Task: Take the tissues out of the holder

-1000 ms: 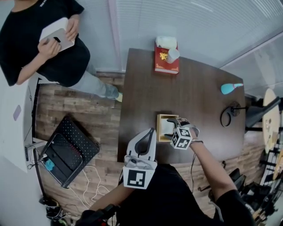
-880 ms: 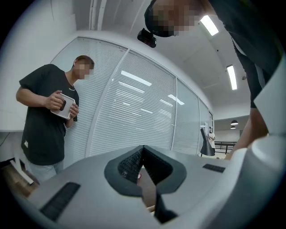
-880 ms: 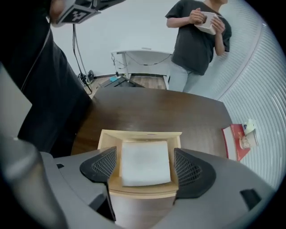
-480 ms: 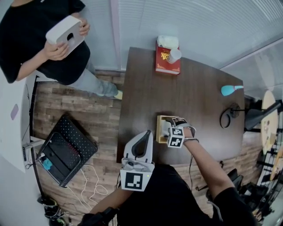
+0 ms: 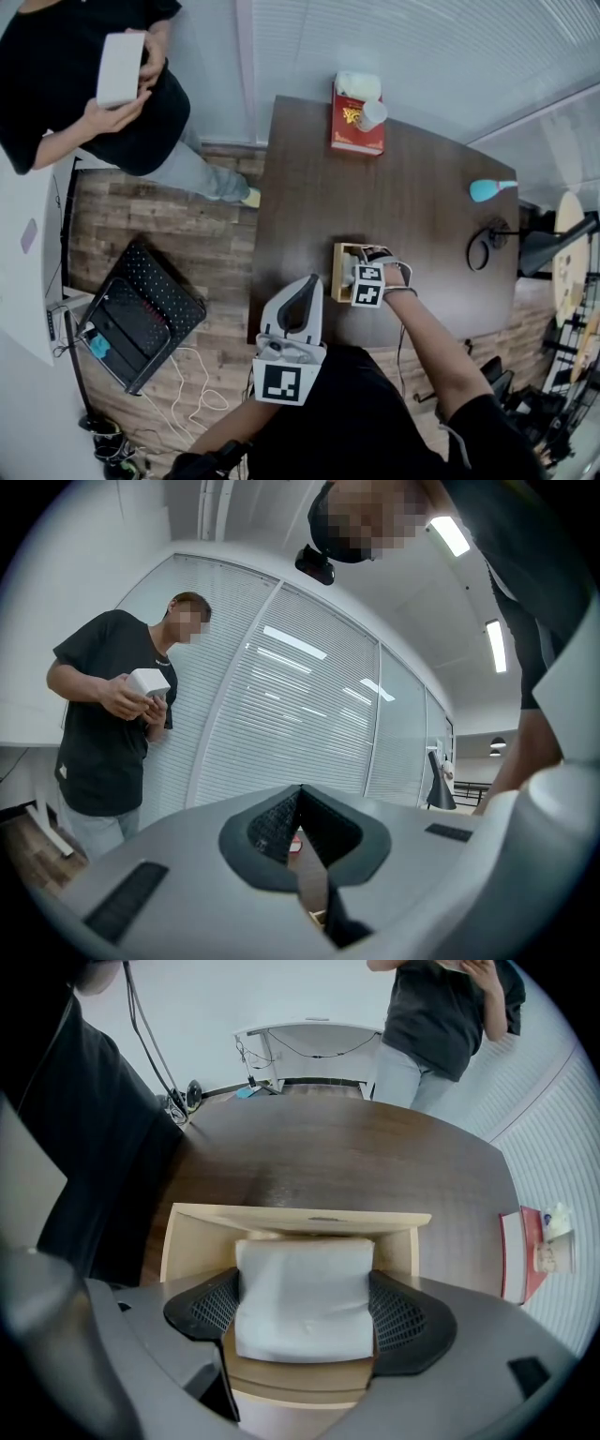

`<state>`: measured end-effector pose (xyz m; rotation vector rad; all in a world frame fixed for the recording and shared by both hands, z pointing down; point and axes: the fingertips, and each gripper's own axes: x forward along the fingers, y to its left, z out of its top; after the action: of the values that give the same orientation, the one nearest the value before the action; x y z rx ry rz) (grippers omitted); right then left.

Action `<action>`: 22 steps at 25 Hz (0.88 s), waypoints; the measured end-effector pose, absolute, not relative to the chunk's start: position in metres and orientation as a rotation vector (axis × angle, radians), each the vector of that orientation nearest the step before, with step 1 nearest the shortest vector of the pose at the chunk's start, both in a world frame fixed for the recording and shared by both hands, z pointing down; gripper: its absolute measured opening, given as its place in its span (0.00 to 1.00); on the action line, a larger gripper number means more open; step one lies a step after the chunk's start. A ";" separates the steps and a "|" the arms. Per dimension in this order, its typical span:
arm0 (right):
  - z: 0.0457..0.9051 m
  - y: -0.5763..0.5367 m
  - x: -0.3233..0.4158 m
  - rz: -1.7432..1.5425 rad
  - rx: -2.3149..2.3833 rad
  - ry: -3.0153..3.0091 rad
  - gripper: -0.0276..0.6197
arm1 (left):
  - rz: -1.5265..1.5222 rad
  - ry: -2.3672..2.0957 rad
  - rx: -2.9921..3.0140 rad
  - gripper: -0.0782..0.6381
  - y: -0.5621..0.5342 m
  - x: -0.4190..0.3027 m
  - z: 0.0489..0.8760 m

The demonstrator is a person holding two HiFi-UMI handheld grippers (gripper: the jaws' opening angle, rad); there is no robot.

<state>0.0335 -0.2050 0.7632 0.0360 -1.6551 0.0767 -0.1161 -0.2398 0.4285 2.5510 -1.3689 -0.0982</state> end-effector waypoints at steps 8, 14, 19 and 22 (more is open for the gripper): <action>0.751 -0.200 0.032 0.032 0.041 -1.678 0.68 | -0.103 -1.382 2.522 0.11 -0.234 -0.124 0.432; 0.728 -0.198 0.032 0.016 0.062 -1.705 0.68 | -0.090 -1.358 2.553 0.11 -0.228 -0.116 0.430; 0.708 -0.201 0.035 -0.019 0.100 -1.703 0.68 | -0.101 -1.333 2.559 0.11 -0.221 -0.109 0.428; 0.696 -0.203 0.034 -0.069 0.111 -1.684 0.68 | -0.127 -1.350 2.564 0.11 -0.218 -0.110 0.423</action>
<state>0.0335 -0.2025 0.6960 0.1109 -1.6840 -0.0690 -0.1100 -0.2181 0.4231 2.5645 -1.3503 -0.1272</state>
